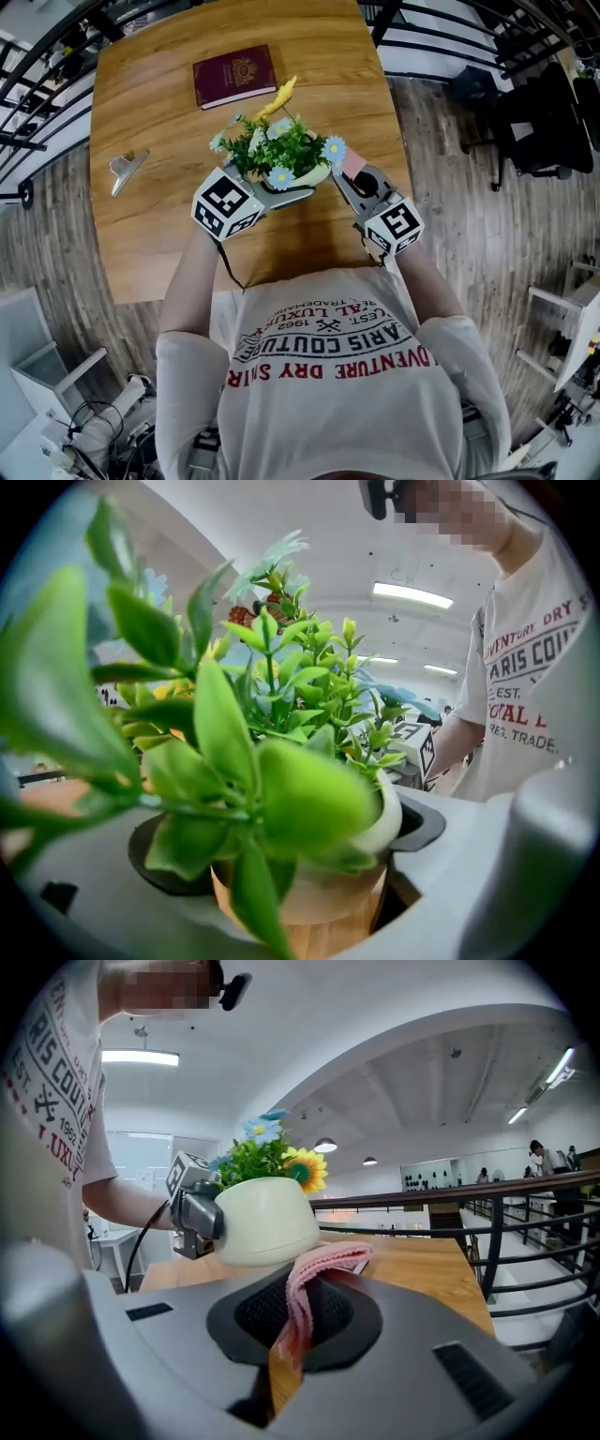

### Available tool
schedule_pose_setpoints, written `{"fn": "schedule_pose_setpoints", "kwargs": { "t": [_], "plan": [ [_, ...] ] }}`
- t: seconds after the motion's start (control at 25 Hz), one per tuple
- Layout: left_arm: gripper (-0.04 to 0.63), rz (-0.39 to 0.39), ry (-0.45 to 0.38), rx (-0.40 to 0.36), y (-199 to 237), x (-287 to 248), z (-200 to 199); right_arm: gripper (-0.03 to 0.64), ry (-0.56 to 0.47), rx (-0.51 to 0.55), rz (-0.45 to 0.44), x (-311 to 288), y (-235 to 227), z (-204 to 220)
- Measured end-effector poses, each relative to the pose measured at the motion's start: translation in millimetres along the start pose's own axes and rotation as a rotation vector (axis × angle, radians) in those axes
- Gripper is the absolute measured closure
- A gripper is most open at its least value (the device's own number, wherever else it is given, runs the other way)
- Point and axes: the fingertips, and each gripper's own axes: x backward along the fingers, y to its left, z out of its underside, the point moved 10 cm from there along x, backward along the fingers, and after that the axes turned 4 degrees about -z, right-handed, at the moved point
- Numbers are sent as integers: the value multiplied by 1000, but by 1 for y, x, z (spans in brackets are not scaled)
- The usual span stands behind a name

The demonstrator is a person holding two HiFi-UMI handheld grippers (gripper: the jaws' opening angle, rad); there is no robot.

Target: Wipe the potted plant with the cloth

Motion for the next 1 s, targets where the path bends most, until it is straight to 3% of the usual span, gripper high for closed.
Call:
{"fn": "schedule_pose_setpoints", "kwargs": {
  "t": [0.24, 0.48, 0.76, 1.0],
  "plan": [
    [41, -58, 21, -56, 0, -8, 25, 581, 68, -23, 134, 6, -22, 9],
    [41, -37, 94, -134, -4, -28, 62, 581, 81, -57, 248, 6, -39, 12],
    [41, 18, 208, -210, -11, -52, 109, 581, 85, -82, 277, 4, -48, 19],
    [41, 63, 221, -204, -8, -67, 133, 581, 132, -110, 284, 5, -50, 33]
  ]
}}
